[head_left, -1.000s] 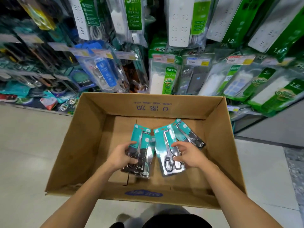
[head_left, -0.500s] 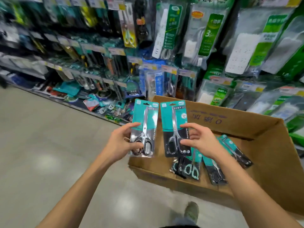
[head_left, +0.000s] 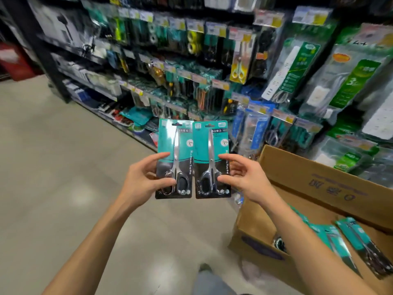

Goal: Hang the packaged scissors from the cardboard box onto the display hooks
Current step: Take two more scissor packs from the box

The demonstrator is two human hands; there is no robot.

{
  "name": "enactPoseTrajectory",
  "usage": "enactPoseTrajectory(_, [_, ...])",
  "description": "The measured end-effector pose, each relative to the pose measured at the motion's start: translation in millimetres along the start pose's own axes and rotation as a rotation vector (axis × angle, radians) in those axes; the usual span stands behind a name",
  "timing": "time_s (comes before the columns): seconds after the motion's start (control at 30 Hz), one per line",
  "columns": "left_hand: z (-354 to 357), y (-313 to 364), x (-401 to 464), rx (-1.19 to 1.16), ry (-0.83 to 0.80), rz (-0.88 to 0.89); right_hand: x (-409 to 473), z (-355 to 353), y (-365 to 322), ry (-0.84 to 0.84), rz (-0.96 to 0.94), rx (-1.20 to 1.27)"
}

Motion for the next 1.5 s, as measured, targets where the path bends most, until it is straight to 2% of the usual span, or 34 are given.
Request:
enactPoseTrajectory(0.4, [-121,-28,88,-0.062,0.135,-0.05,132,98,27,-0.041,-0.019,0.103])
enactPoseTrajectory(0.67, [-176,-2,193,0.018,0.083,-0.027,238,118,41,0.044,-0.026,0.139])
enactPoseTrajectory(0.9, [-198,13,262,0.032,0.052,0.018,291,127,55,0.064,0.022,0.112])
enactPoseTrajectory(1.2, [-184,25,377,-0.038,-0.127,0.079,338,101,78,0.245,0.071,-0.004])
enactPoseTrajectory(1.5, [-173,70,481,0.135,-0.345,0.207,388,77,94,0.496,0.125,-0.047])
Point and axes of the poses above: each hand's wrist, its own x-axis towards the middle knuckle, its own z-axis out of the palm, y = z × x, the point moved 10 cm from there along x, towards the middle knuckle, and after that the axes turned 13 degrees about -z, right-handed, at the moved point
